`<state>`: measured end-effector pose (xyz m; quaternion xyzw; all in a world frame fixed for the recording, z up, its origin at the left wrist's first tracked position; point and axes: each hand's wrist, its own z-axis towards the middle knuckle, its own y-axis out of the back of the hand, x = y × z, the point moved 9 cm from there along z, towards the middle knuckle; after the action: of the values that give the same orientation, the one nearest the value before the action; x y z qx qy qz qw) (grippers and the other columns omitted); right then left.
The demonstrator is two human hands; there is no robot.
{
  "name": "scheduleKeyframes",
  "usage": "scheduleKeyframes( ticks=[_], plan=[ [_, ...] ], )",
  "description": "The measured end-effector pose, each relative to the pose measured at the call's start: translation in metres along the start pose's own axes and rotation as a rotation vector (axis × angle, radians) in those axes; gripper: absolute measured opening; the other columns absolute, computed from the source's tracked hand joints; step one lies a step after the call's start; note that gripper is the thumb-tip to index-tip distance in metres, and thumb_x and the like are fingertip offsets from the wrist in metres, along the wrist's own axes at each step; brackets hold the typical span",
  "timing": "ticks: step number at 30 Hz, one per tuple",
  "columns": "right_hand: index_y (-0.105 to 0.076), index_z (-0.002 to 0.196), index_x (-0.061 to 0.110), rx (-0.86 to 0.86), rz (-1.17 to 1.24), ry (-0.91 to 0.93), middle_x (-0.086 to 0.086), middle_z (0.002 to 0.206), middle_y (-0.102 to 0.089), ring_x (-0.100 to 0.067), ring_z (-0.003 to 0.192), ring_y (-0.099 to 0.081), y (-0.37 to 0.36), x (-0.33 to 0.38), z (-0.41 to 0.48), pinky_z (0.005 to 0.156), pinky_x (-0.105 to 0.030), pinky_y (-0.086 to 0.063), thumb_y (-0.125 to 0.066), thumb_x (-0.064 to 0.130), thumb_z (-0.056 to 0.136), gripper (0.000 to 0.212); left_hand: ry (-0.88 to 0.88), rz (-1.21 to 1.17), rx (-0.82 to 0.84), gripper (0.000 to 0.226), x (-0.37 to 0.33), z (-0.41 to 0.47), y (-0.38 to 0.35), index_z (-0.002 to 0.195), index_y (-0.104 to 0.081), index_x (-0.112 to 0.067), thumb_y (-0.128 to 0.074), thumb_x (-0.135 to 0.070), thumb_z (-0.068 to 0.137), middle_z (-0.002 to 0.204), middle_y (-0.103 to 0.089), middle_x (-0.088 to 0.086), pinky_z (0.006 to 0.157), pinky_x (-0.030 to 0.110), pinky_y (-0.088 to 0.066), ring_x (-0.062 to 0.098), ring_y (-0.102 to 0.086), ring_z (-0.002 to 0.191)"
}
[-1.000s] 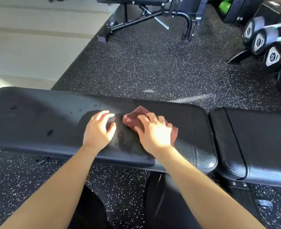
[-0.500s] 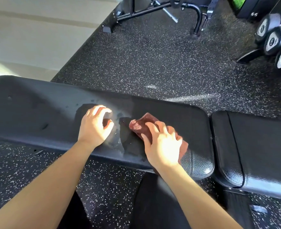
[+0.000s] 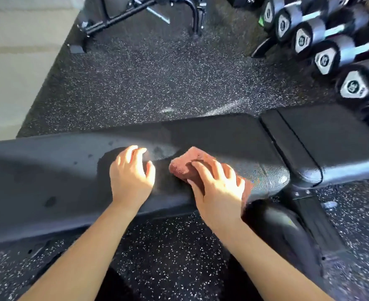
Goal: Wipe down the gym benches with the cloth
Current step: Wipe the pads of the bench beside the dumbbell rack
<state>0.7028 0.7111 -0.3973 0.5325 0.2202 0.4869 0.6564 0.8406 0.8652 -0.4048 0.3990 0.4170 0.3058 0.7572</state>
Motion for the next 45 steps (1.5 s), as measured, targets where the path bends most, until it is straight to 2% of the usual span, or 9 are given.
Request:
scheduleKeyframes(
  ticks=[4,12,15,21,26,30,35,39,45],
  plan=[
    [-0.058,0.119,0.034,-0.028,-0.046,-0.041,0.004,0.12,-0.059,-0.03,0.103,-0.055,-0.003,0.029,-0.011,0.074,-0.042,-0.044,-0.057,0.048,0.083,0.039,-0.016,-0.013,0.095,0.038,0.005,-0.001,-0.005,0.12,-0.058,-0.009,-0.05,-0.026,0.086,0.132,-0.052,0.013,0.092,0.046,-0.036,0.034,-0.045,0.121],
    [-0.058,0.122,0.025,-0.109,-0.033,-0.343,-0.002,0.124,-0.057,-0.034,0.107,-0.052,0.013,-0.033,-0.004,0.077,-0.043,-0.044,-0.057,0.043,0.089,0.037,-0.155,0.024,0.274,0.046,0.028,0.009,-0.015,0.131,-0.047,-0.026,-0.047,-0.042,0.088,0.144,-0.039,0.002,0.11,0.048,-0.018,0.023,-0.031,0.133],
    [-0.06,0.119,0.025,-0.146,-0.026,-0.292,-0.003,0.122,-0.059,-0.036,0.105,-0.053,0.01,-0.001,-0.014,0.074,-0.045,-0.045,-0.063,0.039,0.086,0.036,-0.159,-0.004,0.262,0.046,0.028,0.007,-0.014,0.131,-0.047,-0.026,-0.048,-0.041,0.087,0.144,-0.039,0.002,0.11,0.048,-0.016,0.023,-0.031,0.133],
    [-0.056,0.121,0.031,-0.02,-0.044,-0.228,0.001,0.127,-0.056,-0.032,0.111,-0.052,-0.008,0.06,-0.031,0.076,-0.046,-0.045,-0.06,0.044,0.085,0.038,-0.17,-0.021,0.293,0.049,0.03,0.003,-0.015,0.136,-0.044,-0.027,-0.049,-0.038,0.088,0.149,-0.034,0.001,0.113,0.045,-0.01,0.022,-0.025,0.138],
    [-0.053,0.122,0.033,0.065,-0.082,-0.29,0.001,0.124,-0.054,-0.031,0.109,-0.049,-0.008,0.045,0.001,0.08,-0.045,-0.038,-0.049,0.049,0.089,0.037,-0.186,-0.022,0.283,0.048,0.028,0.0,-0.012,0.135,-0.047,-0.022,-0.051,-0.035,0.088,0.149,-0.037,0.003,0.113,0.048,-0.015,0.024,-0.029,0.138],
    [-0.041,0.12,0.041,0.25,-0.036,-0.283,0.001,0.129,-0.043,-0.029,0.115,-0.037,-0.037,0.037,0.048,0.088,-0.049,-0.03,-0.038,0.051,0.091,0.031,-0.182,-0.023,0.255,0.046,0.03,-0.001,-0.013,0.133,-0.049,-0.022,-0.051,-0.035,0.088,0.147,-0.04,0.002,0.113,0.048,-0.017,0.022,-0.031,0.137],
    [-0.038,0.127,0.039,0.26,-0.067,-0.196,0.001,0.136,-0.037,-0.031,0.117,-0.033,-0.043,0.047,0.056,0.09,-0.051,-0.03,-0.037,0.047,0.093,0.035,-0.156,-0.08,0.24,0.043,0.03,0.003,-0.007,0.126,-0.055,-0.023,-0.057,-0.033,0.085,0.141,-0.046,-0.001,0.112,0.045,-0.021,0.019,-0.036,0.133],
    [-0.035,0.128,0.044,0.297,-0.031,-0.083,0.006,0.136,-0.036,-0.028,0.116,-0.032,-0.045,0.052,0.043,0.089,-0.05,-0.03,-0.036,0.051,0.091,0.038,-0.191,-0.067,0.24,0.043,0.037,0.021,0.0,0.122,-0.057,-0.02,-0.05,-0.038,0.083,0.133,-0.052,0.001,0.102,0.039,-0.03,0.021,-0.044,0.126],
    [-0.041,0.127,0.04,0.272,-0.042,0.005,0.004,0.131,-0.042,-0.03,0.112,-0.038,-0.06,0.077,0.092,0.085,-0.047,-0.032,-0.041,0.05,0.09,0.037,-0.032,0.056,0.235,0.043,0.069,0.066,-0.011,0.128,-0.051,-0.021,-0.051,-0.039,0.088,0.14,-0.045,-0.001,0.109,0.052,-0.024,0.02,-0.036,0.133]
  ],
)
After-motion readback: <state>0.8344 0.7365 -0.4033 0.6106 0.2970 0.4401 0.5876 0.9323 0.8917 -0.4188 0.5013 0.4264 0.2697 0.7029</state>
